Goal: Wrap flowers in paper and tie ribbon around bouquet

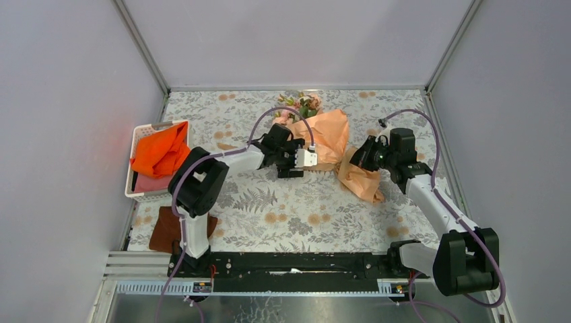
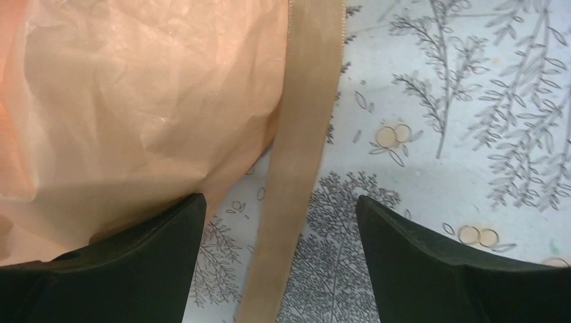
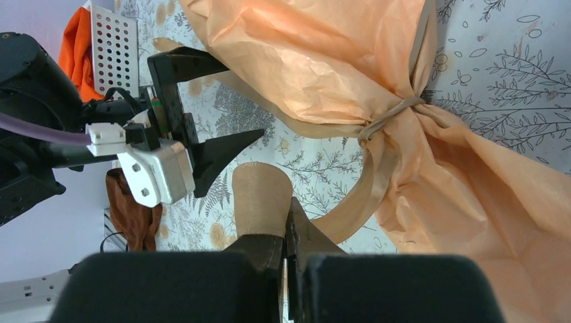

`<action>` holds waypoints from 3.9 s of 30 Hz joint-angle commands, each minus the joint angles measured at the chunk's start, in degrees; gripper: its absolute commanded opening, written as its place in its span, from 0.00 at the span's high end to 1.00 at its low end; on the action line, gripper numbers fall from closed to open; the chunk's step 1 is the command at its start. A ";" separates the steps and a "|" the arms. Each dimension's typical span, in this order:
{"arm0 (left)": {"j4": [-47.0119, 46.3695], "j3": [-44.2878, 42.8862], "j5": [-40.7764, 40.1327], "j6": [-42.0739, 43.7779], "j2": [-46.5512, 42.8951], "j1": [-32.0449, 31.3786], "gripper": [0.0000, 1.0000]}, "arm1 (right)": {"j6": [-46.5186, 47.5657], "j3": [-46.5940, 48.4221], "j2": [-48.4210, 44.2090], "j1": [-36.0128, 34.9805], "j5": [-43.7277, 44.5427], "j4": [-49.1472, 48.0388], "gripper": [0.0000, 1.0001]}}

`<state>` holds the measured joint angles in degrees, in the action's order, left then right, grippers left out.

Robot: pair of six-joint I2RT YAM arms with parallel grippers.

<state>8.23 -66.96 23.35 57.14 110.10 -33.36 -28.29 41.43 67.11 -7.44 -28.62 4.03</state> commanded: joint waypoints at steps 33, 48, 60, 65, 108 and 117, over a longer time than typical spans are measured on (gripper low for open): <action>6.76 3.30 -23.08 -4.36 1.44 13.64 1.00 | 4.72 6.14 2.93 2.60 11.96 1.41 1.00; 2.51 10.01 -20.09 -3.62 -4.76 19.68 1.00 | 1.39 -1.84 9.57 3.71 5.54 -7.61 1.00; 26.49 -0.69 3.92 -22.59 -25.83 9.97 1.00 | -10.71 -12.51 3.41 -6.03 11.25 -10.57 0.65; 32.00 -5.03 10.45 -26.88 -29.03 5.17 1.00 | -15.67 -17.56 -5.66 -2.25 23.73 -8.38 0.30; 15.35 0.34 8.73 -32.43 -29.03 0.23 1.00 | 31.25 -10.02 14.16 -22.18 -17.70 -58.96 0.29; 3.09 12.96 24.16 -22.74 -30.44 4.08 1.00 | 33.88 -5.55 28.80 -22.52 -20.79 -70.73 0.30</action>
<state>20.16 -57.32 38.02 29.43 79.75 -31.79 4.10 33.10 91.74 -29.50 -47.27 -54.15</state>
